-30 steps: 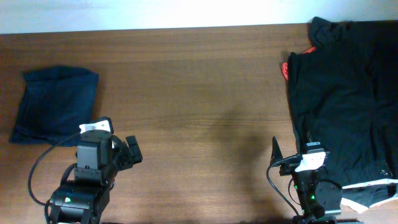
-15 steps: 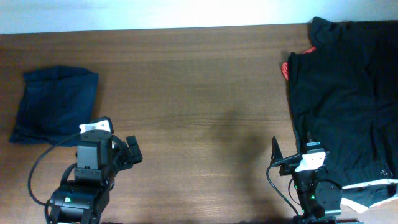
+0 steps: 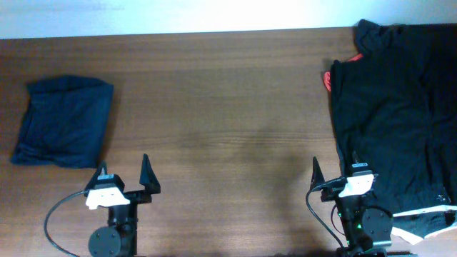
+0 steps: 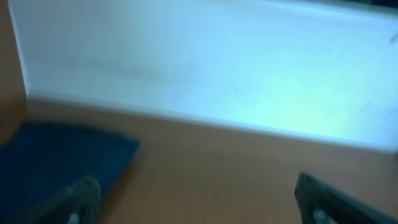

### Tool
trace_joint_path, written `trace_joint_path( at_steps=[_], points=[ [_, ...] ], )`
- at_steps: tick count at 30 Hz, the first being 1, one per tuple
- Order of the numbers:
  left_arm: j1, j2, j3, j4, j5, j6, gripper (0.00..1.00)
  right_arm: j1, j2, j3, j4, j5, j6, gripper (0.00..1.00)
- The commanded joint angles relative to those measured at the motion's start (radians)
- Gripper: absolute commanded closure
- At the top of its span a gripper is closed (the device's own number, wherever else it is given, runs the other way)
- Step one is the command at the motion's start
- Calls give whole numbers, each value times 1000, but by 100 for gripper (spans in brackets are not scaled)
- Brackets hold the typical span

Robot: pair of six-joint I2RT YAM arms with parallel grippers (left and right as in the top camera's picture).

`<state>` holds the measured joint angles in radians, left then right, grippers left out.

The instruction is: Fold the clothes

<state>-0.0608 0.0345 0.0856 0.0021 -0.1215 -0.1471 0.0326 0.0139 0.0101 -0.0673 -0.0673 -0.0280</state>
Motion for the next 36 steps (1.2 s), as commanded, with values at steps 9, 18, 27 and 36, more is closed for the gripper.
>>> trace_joint_path(
  at_steps=[9,18,27,36],
  points=[
    [7,-29,-77,-85,100,73,1,6,-8,-5,-5,8,-2,1],
    [7,-29,-77,-85,100,73,1,6,-8,-5,-5,8,-2,1],
    [7,-29,-76,-85,100,73,1,6,-8,-5,-5,8,-2,1],
    [7,-29,-77,-85,100,73,1,6,-8,-5,-5,8,-2,1]
  ],
)
